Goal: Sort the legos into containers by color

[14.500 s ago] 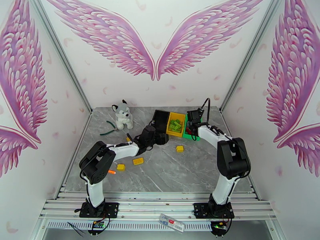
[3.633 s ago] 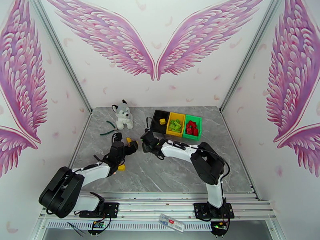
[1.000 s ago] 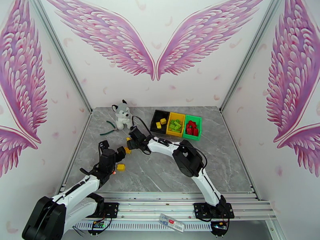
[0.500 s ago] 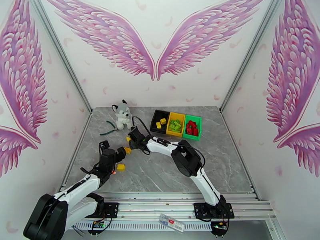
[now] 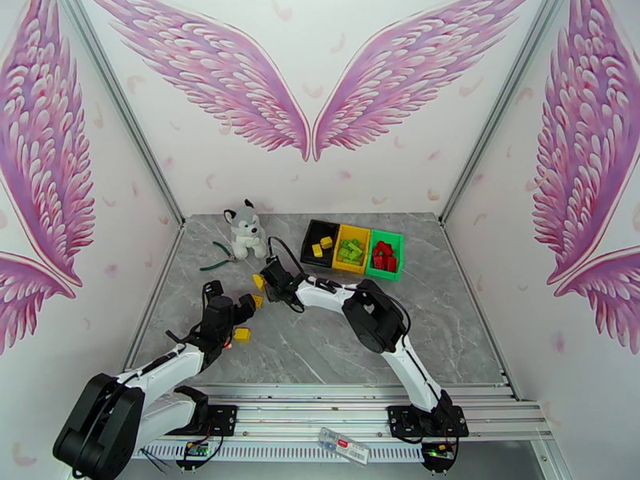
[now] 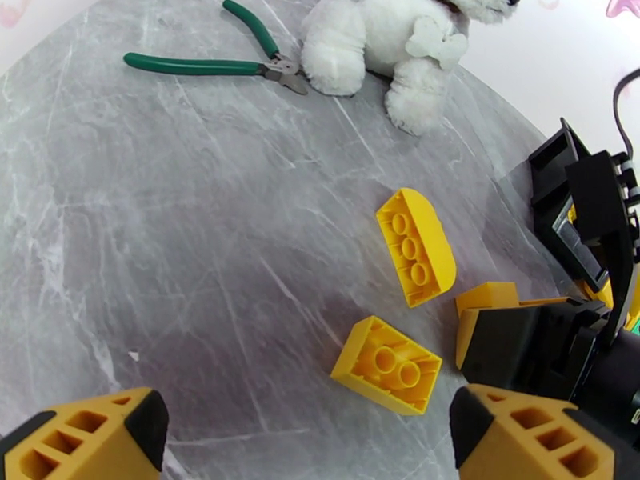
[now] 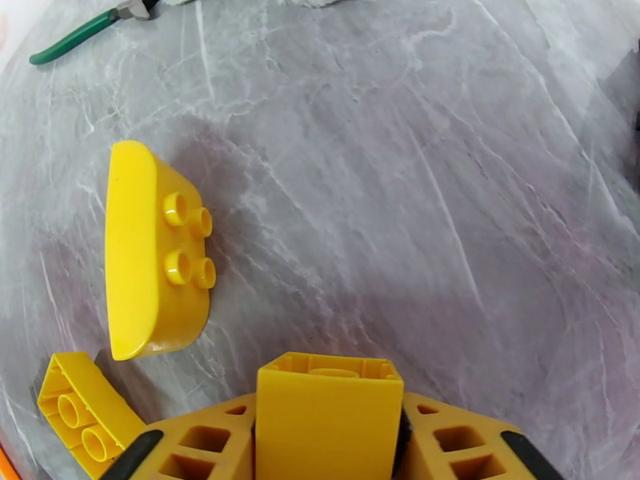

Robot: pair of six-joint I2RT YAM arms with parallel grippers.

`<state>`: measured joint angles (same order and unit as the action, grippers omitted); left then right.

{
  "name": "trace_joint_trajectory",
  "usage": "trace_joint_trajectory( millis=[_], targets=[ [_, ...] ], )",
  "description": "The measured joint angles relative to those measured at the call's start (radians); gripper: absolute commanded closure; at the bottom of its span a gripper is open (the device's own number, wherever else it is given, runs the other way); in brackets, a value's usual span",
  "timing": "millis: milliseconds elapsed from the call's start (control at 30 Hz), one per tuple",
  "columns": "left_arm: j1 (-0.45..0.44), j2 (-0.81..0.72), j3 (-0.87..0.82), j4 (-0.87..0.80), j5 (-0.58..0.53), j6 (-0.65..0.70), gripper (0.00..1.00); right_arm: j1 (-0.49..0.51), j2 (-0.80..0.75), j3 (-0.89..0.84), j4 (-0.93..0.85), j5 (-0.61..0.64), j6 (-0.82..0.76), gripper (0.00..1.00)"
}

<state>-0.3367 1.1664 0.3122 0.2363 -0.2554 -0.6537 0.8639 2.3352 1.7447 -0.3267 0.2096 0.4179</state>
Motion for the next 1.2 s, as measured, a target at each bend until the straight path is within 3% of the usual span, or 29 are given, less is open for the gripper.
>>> trace_joint_trajectory(
  millis=[433,667,900,1000,1200],
  targets=[
    [-0.137,0.089,0.101,0.185,0.003,0.122,0.01,-0.108,-0.185,-0.152,0.022,-0.011,-0.001,0.69],
    [-0.135,0.132,0.211,0.236,-0.014,0.182,0.01,-0.21,-0.261,-0.159,0.049,-0.011,-0.01,0.69],
    [-0.08,0.246,0.325,0.252,0.056,0.178,0.01,-0.299,-0.244,-0.1,0.024,-0.012,-0.023,0.68],
    [-0.061,0.287,0.348,0.23,0.089,0.175,0.01,-0.329,-0.217,-0.042,0.023,-0.021,-0.023,0.63],
    [-0.054,0.309,0.375,0.165,0.115,0.177,0.04,-0.359,-0.156,0.042,0.007,-0.027,-0.038,0.4]
  ],
)
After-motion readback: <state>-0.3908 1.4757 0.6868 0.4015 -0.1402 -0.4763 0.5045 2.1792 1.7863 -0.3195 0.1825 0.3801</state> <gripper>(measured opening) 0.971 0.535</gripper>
